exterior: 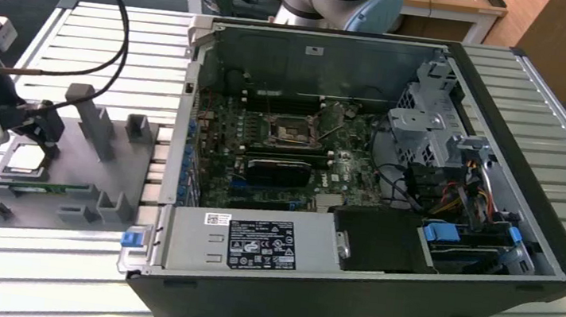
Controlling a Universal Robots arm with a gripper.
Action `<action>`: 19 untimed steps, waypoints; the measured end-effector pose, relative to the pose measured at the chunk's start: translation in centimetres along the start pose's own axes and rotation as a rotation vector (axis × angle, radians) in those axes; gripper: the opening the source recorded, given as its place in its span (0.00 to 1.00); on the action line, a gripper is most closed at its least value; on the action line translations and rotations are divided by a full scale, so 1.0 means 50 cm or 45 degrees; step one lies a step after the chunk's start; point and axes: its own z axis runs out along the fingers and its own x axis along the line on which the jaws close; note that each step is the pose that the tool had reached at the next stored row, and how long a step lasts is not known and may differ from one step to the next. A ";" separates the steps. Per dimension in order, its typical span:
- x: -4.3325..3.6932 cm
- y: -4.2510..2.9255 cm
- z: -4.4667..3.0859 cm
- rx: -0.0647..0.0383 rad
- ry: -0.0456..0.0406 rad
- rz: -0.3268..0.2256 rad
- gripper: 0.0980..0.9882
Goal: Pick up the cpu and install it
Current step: 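Pick up the cpu and move it towards the insertion slot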
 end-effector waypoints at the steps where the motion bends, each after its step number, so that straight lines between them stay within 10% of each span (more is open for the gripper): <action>1: 0.000 0.000 0.001 0.000 0.000 0.000 0.82; 19: 0.007 -0.002 0.021 0.000 -0.001 0.010 0.73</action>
